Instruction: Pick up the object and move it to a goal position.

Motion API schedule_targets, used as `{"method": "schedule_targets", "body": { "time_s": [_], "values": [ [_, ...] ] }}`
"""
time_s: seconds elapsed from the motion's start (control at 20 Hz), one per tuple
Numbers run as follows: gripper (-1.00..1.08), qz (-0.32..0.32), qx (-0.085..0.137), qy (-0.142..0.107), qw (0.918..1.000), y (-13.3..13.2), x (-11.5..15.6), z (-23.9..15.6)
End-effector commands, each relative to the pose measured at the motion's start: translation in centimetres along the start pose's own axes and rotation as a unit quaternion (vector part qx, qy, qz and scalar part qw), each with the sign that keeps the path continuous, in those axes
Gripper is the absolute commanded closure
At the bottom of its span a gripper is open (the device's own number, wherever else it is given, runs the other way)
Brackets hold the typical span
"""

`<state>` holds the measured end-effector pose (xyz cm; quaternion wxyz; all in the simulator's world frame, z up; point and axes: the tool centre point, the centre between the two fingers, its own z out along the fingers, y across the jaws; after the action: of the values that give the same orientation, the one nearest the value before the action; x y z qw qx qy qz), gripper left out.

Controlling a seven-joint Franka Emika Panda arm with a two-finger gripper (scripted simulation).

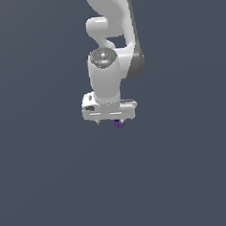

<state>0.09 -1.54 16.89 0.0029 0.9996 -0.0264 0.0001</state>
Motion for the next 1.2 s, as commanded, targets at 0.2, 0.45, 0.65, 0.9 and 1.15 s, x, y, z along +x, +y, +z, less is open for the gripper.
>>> {"method": "schedule_targets", "body": {
  "time_s": [0.2, 0.45, 0.65, 0.9, 1.15],
  "values": [
    [-0.2, 0.002, 0.002, 0.001, 1.0, 0.5, 0.1, -0.1],
    [-0.2, 0.006, 0.004, 0.003, 1.0, 1.1, 0.3, -0.3],
    [-0.2, -0.007, 0.0, 0.001, 1.0, 0.8, 0.0, 0.0],
    [-0.2, -0.051, -0.015, -0.009, 0.9986, 0.0, -1.1, 0.8],
    [-0.2, -0.128, -0.038, -0.026, 0.9907, -1.3, -3.1, 2.1]
  ]
}}
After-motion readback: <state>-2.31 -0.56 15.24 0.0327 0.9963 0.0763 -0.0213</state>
